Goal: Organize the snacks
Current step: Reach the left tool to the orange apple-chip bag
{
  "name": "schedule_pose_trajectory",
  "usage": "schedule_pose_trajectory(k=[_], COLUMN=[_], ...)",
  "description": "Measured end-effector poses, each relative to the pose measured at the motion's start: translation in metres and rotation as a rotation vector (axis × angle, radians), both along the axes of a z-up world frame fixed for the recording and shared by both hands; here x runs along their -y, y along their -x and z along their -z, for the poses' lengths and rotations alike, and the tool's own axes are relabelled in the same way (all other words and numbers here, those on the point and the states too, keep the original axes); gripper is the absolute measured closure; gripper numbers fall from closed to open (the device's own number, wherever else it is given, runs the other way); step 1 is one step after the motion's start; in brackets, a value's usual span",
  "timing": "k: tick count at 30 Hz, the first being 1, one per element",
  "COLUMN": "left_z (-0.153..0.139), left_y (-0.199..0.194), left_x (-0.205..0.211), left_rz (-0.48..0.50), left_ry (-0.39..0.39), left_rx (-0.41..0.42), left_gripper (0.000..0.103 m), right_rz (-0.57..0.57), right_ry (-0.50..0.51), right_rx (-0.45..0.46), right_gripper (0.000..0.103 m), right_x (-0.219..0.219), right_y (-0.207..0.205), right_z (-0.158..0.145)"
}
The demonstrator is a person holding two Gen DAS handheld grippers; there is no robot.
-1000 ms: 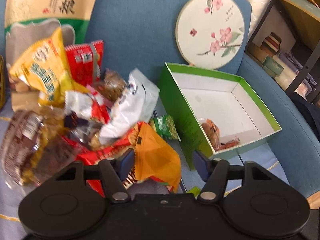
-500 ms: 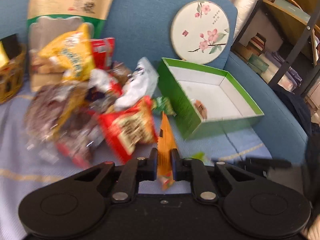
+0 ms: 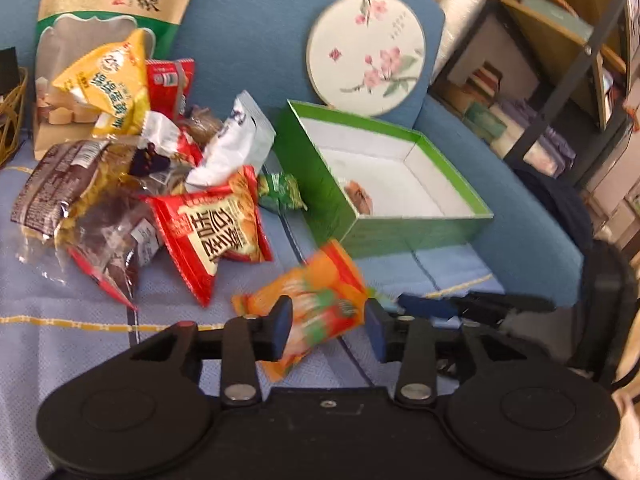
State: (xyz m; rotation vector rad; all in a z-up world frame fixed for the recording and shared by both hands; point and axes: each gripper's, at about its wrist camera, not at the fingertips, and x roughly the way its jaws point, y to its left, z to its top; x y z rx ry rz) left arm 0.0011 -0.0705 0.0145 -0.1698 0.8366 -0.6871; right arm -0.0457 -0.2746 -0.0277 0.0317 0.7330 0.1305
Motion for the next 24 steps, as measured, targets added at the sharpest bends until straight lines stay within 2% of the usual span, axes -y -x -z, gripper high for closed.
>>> schedule_pose_trajectory(k=[5,8,10,14,16,19,24], left_z=[0.006,0.008,0.010,0.028,0.035,0.036,0.032], left_y=[-0.002,-0.013,-0.022,-0.045,-0.047,-0.040,-0.030], left_x=[-0.012,0.000,0.016,0.038,0.036,0.023,0.016], left_rz=[-0.055,-0.040,-0.030,-0.021,-0.020,-0.011,0.027], left_ry=[-0.004,0.011,0.003,-0.062,-0.061,-0.018,-0.029], left_rx=[-0.019,-0.036,-0.038,-0.060,-0.090,-0.121,-0.109], left_gripper=[0.000,0.000,0.000,0.000,0.000,0.000,0.000], right_rz=[0.020,0.014,0.009,0.032,0.052,0.068,0.044], right_ry=[-0.004,0.024,0.036,0.032,0.019,-0.001,0.030], right_rx=[-0.016,-0.013,-0.007,-0.015,-0.018,-0.026,-0.016], right_gripper=[0.030,0.019,0.019,0.016,0.016,0.016,0.016], right_x=[0.012,0.008,0.005,0.011,0.015,0.018,0.009], right_y=[0.005,0.004,0.002,0.000,-0.001,-0.003,-0.006], right_z=[0.004,0.005,0.005,0.007,0.008,0.009,0.009])
